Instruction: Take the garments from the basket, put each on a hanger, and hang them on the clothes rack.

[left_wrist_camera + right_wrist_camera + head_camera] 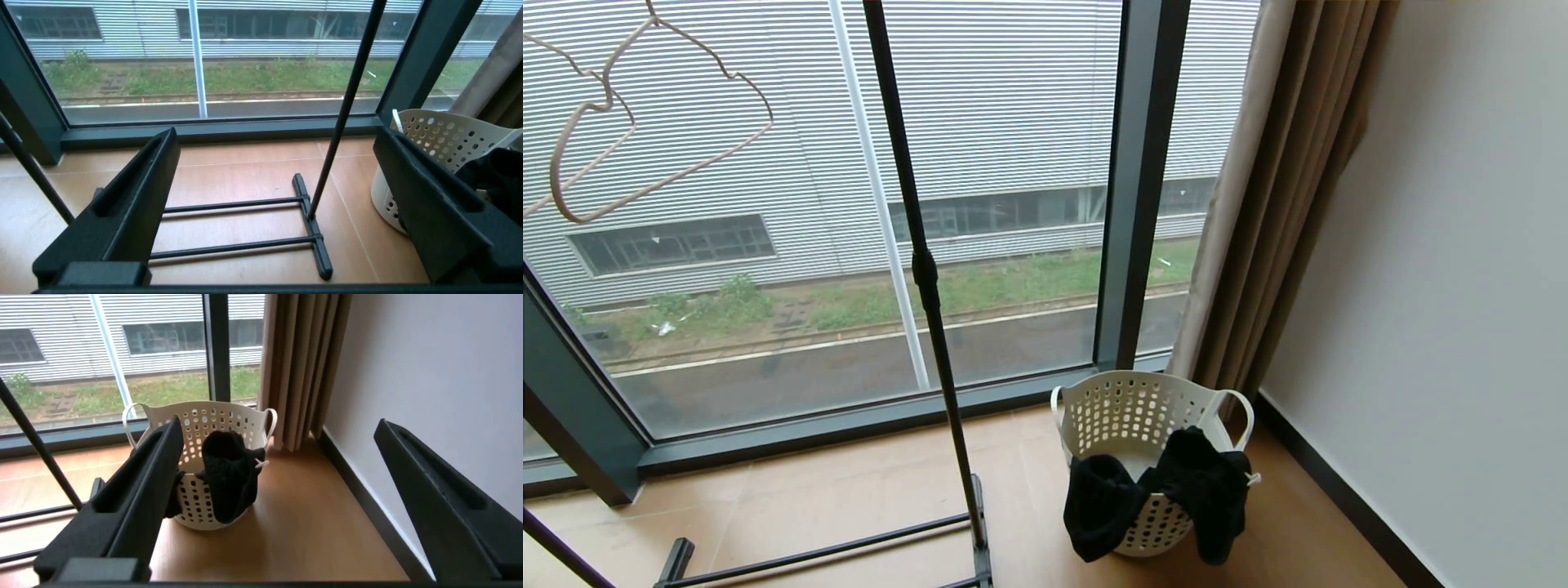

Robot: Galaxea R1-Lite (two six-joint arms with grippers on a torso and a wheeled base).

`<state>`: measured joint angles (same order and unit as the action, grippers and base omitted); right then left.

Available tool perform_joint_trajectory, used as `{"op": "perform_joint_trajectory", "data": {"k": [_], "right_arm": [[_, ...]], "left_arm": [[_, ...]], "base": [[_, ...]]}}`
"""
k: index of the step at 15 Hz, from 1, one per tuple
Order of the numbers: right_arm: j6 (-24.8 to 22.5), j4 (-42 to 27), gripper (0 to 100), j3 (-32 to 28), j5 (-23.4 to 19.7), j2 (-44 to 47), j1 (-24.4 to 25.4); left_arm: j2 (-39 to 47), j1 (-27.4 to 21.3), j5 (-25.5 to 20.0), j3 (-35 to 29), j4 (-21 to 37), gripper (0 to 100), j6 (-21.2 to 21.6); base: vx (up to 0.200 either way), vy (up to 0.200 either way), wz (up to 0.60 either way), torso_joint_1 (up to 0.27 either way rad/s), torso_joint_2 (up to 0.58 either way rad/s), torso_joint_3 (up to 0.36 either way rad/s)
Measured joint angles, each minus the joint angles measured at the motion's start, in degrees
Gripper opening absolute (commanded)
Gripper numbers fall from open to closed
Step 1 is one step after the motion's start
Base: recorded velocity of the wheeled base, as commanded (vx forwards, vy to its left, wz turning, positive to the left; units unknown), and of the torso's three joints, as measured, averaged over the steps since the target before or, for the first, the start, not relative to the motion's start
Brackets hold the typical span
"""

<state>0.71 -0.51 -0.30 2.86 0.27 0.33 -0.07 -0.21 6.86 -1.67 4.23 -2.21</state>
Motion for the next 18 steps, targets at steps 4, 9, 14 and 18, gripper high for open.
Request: {"op": "perform_joint_trajectory", "data": {"k": [4,9,14,18], "right_arm": [[0.07,0.00,100,-0.07,0.02,0.00,0.00],[0.09,-0.02,100,-0.07,0.04,0.00,0.00],[0.09,-0.04,100,0.01,0.04,-0.02,0.02],[0.38,-0.02,100,-0.05,0.02,0.00,0.02]], "left_arm": [[0.00,0.00,0.06,0.10,0.01,100,-0.30],[0.00,0.02,0.00,0.10,0.00,100,-0.06],[0.00,0.02,0.00,0.10,0.01,100,-0.06],[0.00,0.02,-0.02,0.07,0.00,100,-0.06]], "base": [[0.000,0.000,0.00,0.000,0.00,0.000],[0.000,0.000,0.00,0.000,0.00,0.000],[0.000,0.000,0.00,-0.035,0.10,-0.005],[0.000,0.000,0.00,0.002,0.02,-0.176]]}}
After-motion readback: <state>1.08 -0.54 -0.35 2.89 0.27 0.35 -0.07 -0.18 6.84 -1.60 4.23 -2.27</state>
